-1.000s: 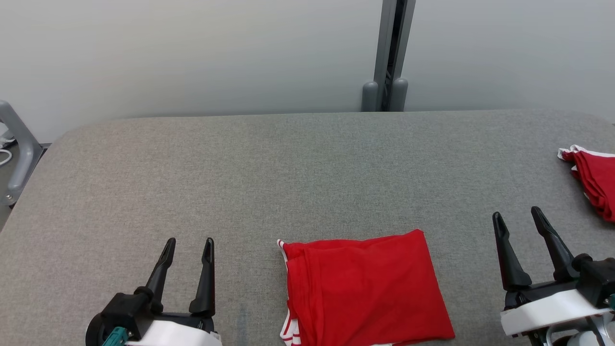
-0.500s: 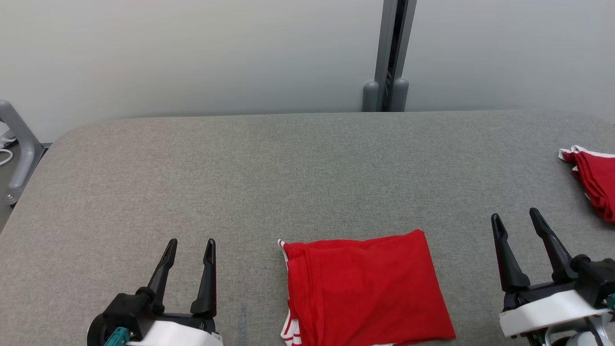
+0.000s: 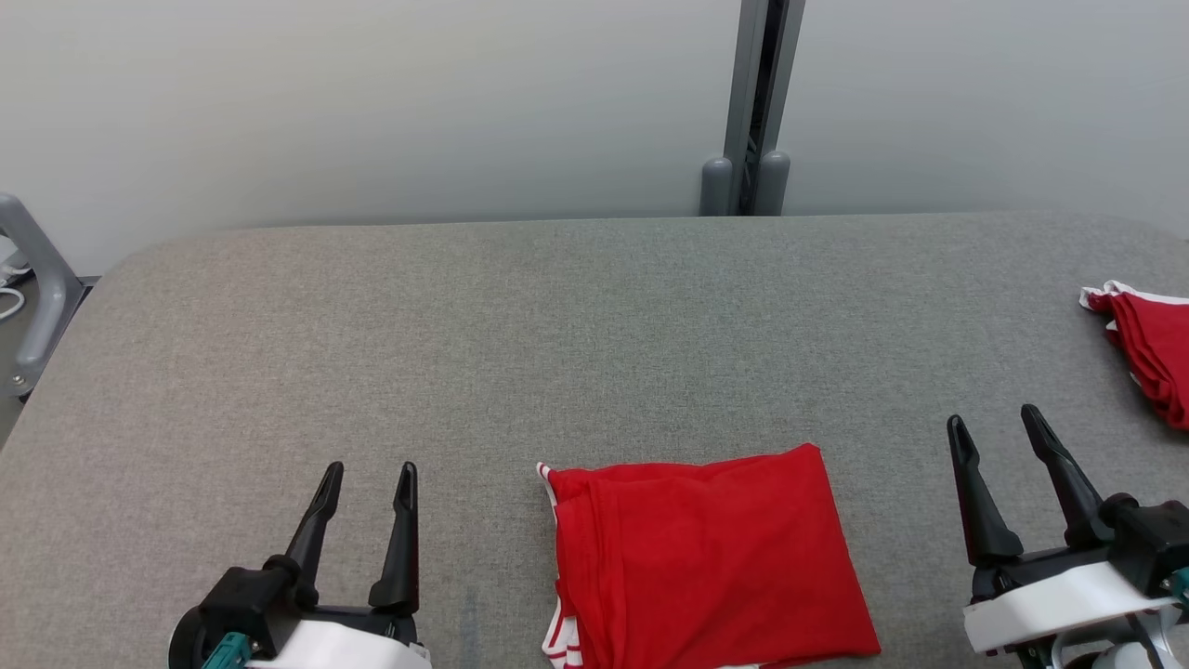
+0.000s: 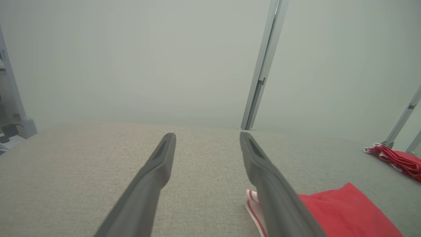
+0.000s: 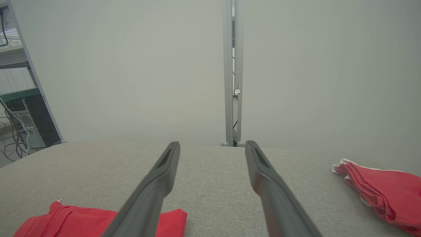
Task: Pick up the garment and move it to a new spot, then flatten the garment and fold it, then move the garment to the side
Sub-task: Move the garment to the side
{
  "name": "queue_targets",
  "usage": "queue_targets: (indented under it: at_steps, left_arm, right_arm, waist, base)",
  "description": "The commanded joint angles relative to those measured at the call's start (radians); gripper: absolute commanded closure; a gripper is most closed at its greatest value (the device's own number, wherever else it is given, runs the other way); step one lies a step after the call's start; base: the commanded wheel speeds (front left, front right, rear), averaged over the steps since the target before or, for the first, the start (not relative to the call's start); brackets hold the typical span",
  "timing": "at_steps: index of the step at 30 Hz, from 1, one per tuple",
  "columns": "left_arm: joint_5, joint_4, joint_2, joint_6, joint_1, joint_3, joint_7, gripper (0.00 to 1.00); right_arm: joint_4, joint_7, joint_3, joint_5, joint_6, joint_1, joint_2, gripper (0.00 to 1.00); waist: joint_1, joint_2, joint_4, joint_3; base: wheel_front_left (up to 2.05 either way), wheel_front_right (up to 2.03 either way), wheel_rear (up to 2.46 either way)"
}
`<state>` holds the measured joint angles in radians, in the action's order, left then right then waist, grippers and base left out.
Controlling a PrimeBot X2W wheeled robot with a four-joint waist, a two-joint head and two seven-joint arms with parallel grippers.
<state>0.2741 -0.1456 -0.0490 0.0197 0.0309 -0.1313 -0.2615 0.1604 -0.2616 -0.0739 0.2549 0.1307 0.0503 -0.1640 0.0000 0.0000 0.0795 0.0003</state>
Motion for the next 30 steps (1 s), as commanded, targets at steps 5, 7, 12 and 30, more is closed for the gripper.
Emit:
queue_targets:
  at_steps: [5,7,12,30]
  left_arm:
    - [-0.002,-0.002,-0.004,0.0,-0.006,0.002,-0.004,0.0]
    - [-0.002,-0.003,-0.004,0.001,-0.007,0.001,-0.004,0.0]
    - [-0.001,-0.005,-0.004,0.0,-0.008,0.001,-0.004,0.0]
    - [-0.002,-0.021,-0.004,0.004,-0.048,-0.037,-0.004,0.0]
  right_arm:
    - [0.001,-0.005,0.002,0.004,0.0,-0.007,-0.001,0.0]
    - [0.001,-0.005,0.002,0.004,0.0,-0.007,-0.001,0.0]
    - [0.003,-0.005,-0.001,0.007,0.0,-0.007,-0.002,0.0]
    - [0.28,0.045,-0.208,0.206,0.0,0.072,-0.035,0.0]
  waist:
    - [0.0,0.0,0.0,-0.001]
    - [0.0,0.0,0.001,-0.001]
    - [0.0,0.0,0.002,-0.002]
    - [0.0,0.0,0.045,0.073]
  base:
    - [0.0,0.0,0.0]
    - [0.0,0.0,0.0]
    - [0.0,0.0,0.0]
    - [0.0,0.0,0.0]
